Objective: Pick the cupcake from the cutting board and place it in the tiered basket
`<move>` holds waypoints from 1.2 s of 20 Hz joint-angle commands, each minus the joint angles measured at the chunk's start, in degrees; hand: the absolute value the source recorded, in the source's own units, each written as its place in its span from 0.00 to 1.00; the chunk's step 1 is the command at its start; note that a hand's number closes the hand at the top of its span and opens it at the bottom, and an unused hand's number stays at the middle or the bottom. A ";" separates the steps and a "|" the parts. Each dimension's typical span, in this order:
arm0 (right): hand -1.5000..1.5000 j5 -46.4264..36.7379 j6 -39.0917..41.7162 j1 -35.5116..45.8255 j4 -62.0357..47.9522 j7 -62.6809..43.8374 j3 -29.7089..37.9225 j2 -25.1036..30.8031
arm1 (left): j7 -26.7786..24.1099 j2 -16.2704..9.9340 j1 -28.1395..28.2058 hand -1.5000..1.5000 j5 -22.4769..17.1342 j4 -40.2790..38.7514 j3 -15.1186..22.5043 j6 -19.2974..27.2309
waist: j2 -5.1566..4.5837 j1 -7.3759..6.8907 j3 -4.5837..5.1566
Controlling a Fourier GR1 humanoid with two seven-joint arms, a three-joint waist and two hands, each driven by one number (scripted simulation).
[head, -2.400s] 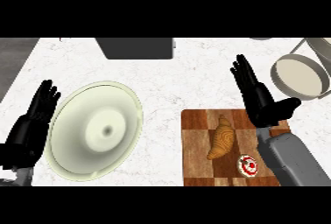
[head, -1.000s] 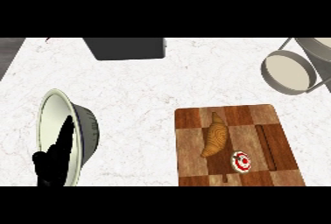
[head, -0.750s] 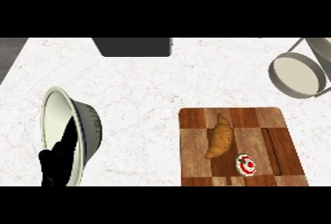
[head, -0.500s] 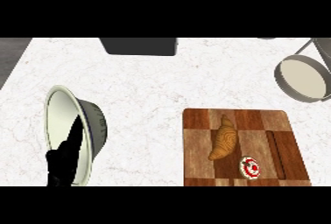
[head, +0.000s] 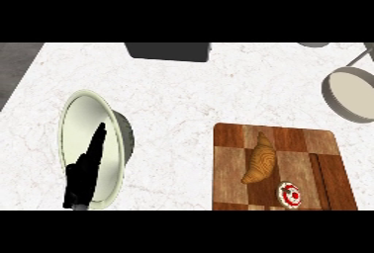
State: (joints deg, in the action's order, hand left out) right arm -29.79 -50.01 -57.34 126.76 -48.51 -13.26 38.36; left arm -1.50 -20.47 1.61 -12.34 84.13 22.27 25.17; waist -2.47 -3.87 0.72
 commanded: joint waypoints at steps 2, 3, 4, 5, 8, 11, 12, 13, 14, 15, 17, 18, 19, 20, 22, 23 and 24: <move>0.00 -7.25 7.58 -0.31 3.81 -14.17 -0.70 0.00 | 1.82 0.71 -2.28 0.50 0.28 -1.67 0.30 -0.19 | -0.31 -0.52 0.03; 0.00 -8.82 9.39 -0.24 4.48 -16.01 -1.03 0.23 | 2.01 1.27 -1.14 0.50 0.38 -1.24 1.13 0.09 | -0.25 -1.10 0.03; 0.00 -9.39 11.76 1.90 4.31 -19.34 0.05 0.42 | 2.51 1.17 -2.31 0.50 0.24 -1.56 0.87 -0.40 | -0.14 -1.14 -0.11; 0.00 -11.49 12.69 1.87 6.05 -21.45 -0.97 -0.57 | 1.76 -0.21 -1.54 0.50 0.01 -2.13 0.19 -1.44 | 0.07 -1.04 -0.05; 0.00 -13.41 18.27 8.71 6.64 -27.19 -1.07 -1.99 | 2.95 1.34 -2.71 0.50 0.36 -1.47 1.21 -0.92 | 0.24 -1.77 -0.26; 0.00 -16.85 21.62 14.21 5.46 -29.99 -4.31 -5.51 | 3.48 2.30 -3.42 0.50 0.30 -2.22 1.13 -0.61 | 0.52 -1.54 -0.33; 0.00 -18.47 22.52 14.65 6.14 -31.21 -4.78 -6.59 | 1.45 1.93 -0.34 0.50 0.61 -2.34 1.45 -0.57 | 0.69 -1.94 -0.24; 0.00 -17.59 25.69 17.03 6.52 -32.99 -4.01 -6.14 | 1.59 2.11 -2.66 0.50 -0.11 -3.90 0.73 -1.94 | 0.56 -1.18 -0.25; 0.00 -18.90 26.50 18.16 5.12 -33.74 -5.25 -7.56 | 2.85 1.72 -3.26 0.50 0.07 -3.41 0.20 -1.22 | 0.60 -1.26 -0.29; 0.00 -18.79 28.23 18.39 5.17 -35.03 -5.10 -7.90 | 0.65 1.35 -1.98 0.50 0.06 -3.61 0.30 -2.17 | 0.53 -1.62 -0.19; 0.00 -19.92 31.12 20.32 2.40 -36.29 -6.53 -9.44 | 1.50 1.48 -1.48 0.50 0.47 -3.19 0.45 -1.29 | 0.72 -1.51 -0.30; 0.00 -19.29 31.83 20.45 2.34 -36.71 -7.02 -11.10 | 1.35 0.44 -1.80 0.50 -0.30 -3.65 -0.48 -2.61 | 0.66 -1.28 -0.26; 0.00 -19.00 33.32 20.95 1.58 -36.73 -6.97 -11.69 | 3.17 1.51 -3.61 0.50 0.38 -3.45 0.07 -1.38 | 0.50 -0.97 -0.29; 0.00 -18.75 33.89 22.13 0.00 -36.75 -7.17 -13.30 | 2.25 1.60 -0.91 0.50 -0.03 -2.59 0.84 -1.95 | 0.64 -1.71 -0.32; 0.00 -19.91 36.18 23.89 -0.81 -36.77 -7.95 -15.39 | 2.10 1.41 -3.30 0.50 -0.40 -5.17 -1.00 -2.32 | 0.72 -0.20 -0.30; 0.00 -19.63 37.05 24.81 -1.71 -36.77 -6.91 -16.82 | 0.11 2.14 -1.80 0.50 -0.09 -4.72 -0.89 -1.52 | 0.75 -0.63 -0.27; 0.00 -20.69 38.64 25.50 -0.77 -36.77 -7.43 -17.99 | 1.84 1.69 -2.14 0.50 -0.29 -3.96 -0.56 -2.06 | 0.91 -0.29 -0.28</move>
State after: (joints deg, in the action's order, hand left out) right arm -48.73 -21.11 -36.34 125.98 -72.96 -19.98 24.28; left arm -0.19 -19.15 -0.47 -12.22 81.35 21.84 23.59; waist -1.54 -4.71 0.26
